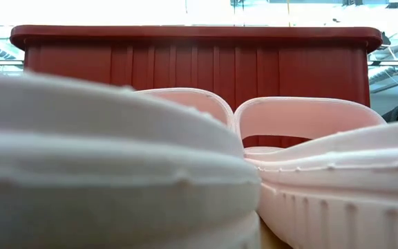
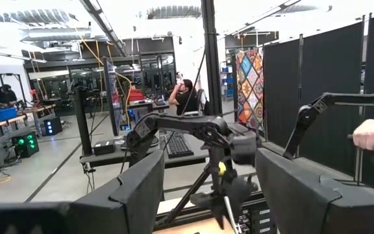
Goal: Pick and place slides into bin
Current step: Put the black slide into the red organizer bin
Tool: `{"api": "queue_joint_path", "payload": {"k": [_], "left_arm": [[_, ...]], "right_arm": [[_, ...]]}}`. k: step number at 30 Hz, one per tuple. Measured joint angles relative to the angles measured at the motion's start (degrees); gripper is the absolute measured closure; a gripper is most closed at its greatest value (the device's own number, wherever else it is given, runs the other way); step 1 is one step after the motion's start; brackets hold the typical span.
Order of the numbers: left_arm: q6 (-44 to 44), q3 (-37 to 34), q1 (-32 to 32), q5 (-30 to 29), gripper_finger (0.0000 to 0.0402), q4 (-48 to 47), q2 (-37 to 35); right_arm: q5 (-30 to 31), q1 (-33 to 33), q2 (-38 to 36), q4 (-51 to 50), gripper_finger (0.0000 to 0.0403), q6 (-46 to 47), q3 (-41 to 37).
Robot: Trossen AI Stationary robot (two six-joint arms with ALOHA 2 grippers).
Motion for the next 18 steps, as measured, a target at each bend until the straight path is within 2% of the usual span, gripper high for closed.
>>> {"api": "queue_joint_path", "payload": {"k": [3,8,18], "left_arm": [[0.0,0.0,0.0,0.0,0.0153,0.0,0.0],[0.0,0.0,0.0,0.0,0.0153,-0.8,0.0],[-1.0,0.0,0.0,0.0,0.0153,-1.6,0.0]], "right_arm": [[-2.9,0.0,1.8,-5.4,0.0209,5.1,0.0],[-7.2,0.1,3.7,-6.8,0.0209,8.8,-2.6],[-7.5,0.5,3.8,-6.9,0.0209,13.8,-14.4]]}}
